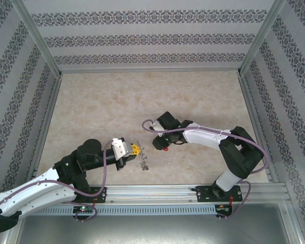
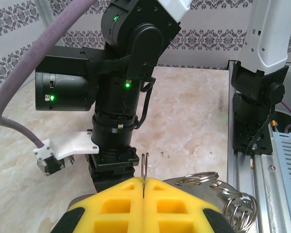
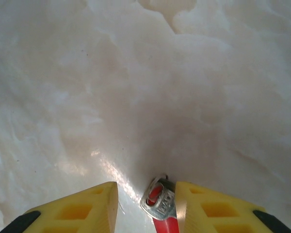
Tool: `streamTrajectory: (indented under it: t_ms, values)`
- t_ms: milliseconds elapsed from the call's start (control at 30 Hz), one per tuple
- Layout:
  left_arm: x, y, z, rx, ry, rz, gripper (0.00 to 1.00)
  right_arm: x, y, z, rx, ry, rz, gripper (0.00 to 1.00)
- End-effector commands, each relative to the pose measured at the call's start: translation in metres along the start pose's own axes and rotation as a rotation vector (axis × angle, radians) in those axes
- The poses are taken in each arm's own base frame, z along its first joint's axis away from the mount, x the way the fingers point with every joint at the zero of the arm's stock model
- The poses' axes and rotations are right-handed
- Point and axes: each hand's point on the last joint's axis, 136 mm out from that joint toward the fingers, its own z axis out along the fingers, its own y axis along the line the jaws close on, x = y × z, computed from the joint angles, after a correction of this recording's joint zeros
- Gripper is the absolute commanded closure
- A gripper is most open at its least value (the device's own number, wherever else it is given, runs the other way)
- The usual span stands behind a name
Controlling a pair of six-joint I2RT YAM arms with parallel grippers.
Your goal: Put the keys on the keyring
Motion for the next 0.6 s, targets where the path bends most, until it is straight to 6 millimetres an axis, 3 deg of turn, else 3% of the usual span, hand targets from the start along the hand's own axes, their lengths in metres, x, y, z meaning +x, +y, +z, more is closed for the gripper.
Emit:
streamTrajectory:
  t_ms: [0, 567]
  values:
    - [-0.013, 0.002, -0.006, -0.013, -0.041, -0.008, 1.0, -0.001, 0.0, 0.004, 0.049, 0.035, -0.048, 0.64]
    - [-0.017, 0.0, -0.007, -0.003, -0.06, 0.006, 1.0, 0.014, -0.011, 0.014, 0.18, 0.145, -0.101, 0.71]
